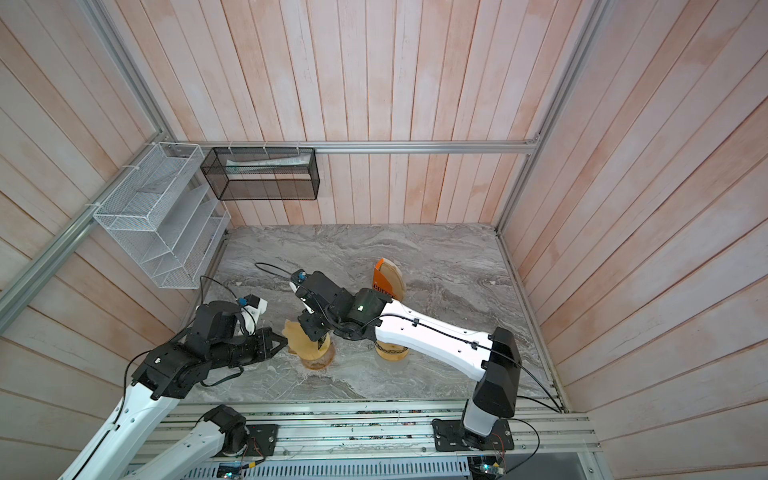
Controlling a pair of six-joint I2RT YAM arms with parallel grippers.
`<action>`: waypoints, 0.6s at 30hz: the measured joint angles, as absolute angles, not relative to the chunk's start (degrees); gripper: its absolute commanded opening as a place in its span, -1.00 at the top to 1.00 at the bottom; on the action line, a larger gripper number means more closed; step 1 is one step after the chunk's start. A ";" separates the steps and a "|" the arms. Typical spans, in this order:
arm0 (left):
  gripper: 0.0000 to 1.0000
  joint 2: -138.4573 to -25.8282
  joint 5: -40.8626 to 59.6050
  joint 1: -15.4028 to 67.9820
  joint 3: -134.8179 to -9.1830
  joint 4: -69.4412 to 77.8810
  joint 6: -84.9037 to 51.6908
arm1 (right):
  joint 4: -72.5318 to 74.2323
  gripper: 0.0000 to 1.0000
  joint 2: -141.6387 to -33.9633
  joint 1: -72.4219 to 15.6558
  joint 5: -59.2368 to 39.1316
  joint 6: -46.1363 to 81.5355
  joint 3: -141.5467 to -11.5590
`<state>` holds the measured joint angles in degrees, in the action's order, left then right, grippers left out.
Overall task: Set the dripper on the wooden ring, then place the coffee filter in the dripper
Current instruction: 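Lower the paper filter into the green dripper with right gripper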
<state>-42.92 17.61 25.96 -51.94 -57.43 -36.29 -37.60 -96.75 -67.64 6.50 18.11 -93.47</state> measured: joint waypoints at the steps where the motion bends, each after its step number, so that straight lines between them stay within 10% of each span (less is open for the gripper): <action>1: 0.82 -43.00 17.63 25.96 -51.57 -57.43 -36.29 | -37.71 0.69 -97.19 -67.96 6.52 17.85 -93.47; 18: 0.83 -45.39 18.04 26.06 -50.09 -54.37 -36.42 | -40.49 0.70 -100.31 -69.04 8.05 16.21 -95.70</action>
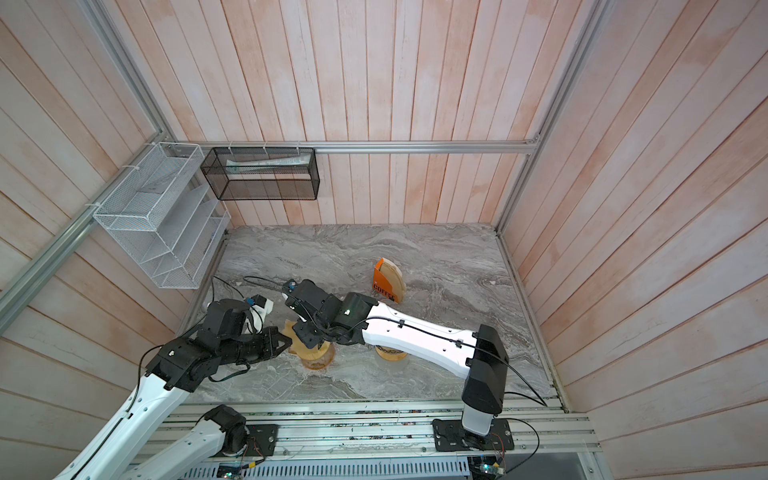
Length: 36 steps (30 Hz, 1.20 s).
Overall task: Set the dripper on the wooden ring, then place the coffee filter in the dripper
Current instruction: 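Lower the paper filter into the green dripper with right gripper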
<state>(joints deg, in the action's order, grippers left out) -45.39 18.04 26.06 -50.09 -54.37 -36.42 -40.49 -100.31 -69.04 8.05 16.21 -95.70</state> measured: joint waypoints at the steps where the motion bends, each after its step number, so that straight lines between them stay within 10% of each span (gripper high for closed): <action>1: 0.83 -45.45 18.02 26.06 -50.02 -54.37 -36.40 | -40.62 0.70 -100.40 -69.04 8.08 16.21 -95.72; 36: 0.85 -50.54 16.60 26.06 -49.98 -52.47 -34.09 | -43.35 0.79 -103.18 -68.31 13.91 16.49 -95.94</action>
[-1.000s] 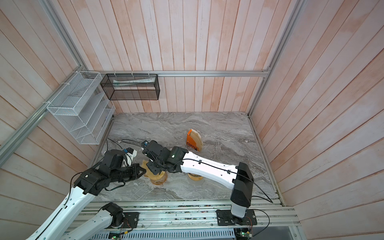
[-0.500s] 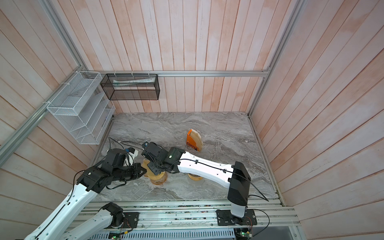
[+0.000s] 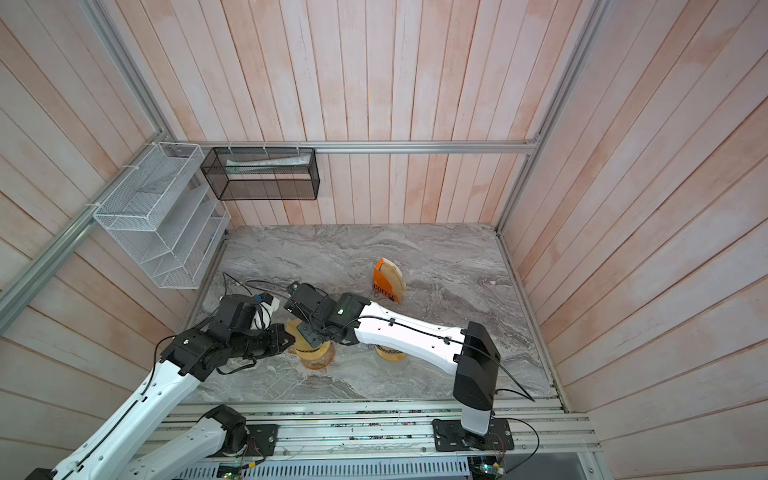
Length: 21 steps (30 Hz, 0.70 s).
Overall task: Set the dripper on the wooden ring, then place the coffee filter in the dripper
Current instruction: 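Lower the paper filter into the green dripper with right gripper, then press the filter down into the dripper cone with right gripper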
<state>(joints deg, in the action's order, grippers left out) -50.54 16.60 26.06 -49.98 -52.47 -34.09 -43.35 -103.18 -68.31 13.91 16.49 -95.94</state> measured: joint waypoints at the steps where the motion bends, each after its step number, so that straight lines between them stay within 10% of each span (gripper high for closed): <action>1: 0.85 -50.74 16.40 26.06 -49.98 -52.40 -34.02 | -43.33 0.79 -103.18 -68.18 13.91 16.49 -95.92; 21: 0.87 -53.08 15.35 26.06 -49.98 -50.54 -33.15 | -41.80 0.81 -104.14 -66.70 13.87 16.47 -94.41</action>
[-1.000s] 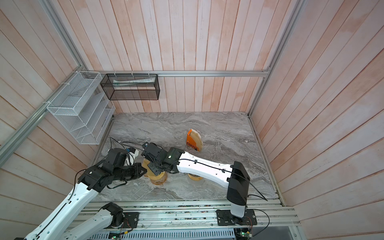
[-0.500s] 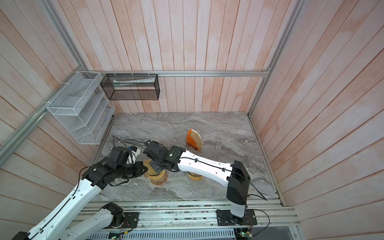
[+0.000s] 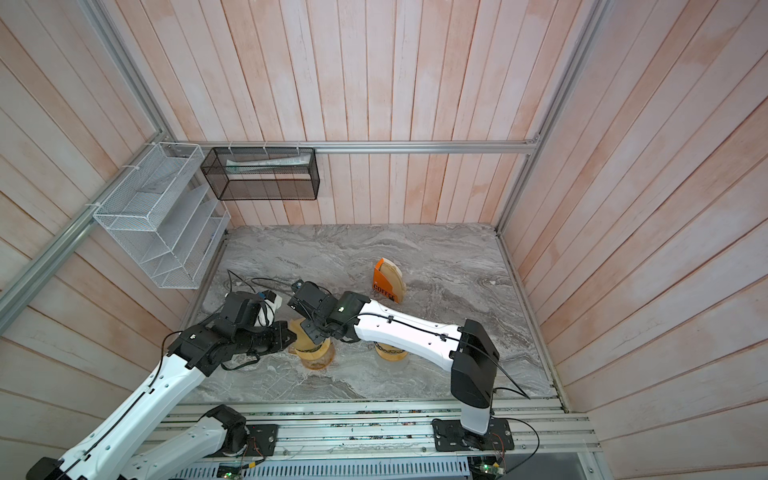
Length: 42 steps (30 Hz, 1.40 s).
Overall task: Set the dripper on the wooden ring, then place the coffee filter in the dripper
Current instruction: 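Press the filter down into the dripper cone with right gripper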
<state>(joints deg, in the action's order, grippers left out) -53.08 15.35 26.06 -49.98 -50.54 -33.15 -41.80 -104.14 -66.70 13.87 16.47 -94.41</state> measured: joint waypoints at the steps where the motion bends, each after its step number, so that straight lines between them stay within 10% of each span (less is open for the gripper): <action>1: 0.88 -53.25 15.20 26.06 -49.98 -50.41 -33.12 | -41.78 0.81 -104.25 -66.59 13.87 16.47 -94.39; 42: 0.90 -54.54 14.26 26.06 -48.51 -48.62 -32.53 | -40.14 0.84 -105.12 -65.89 13.63 16.47 -92.97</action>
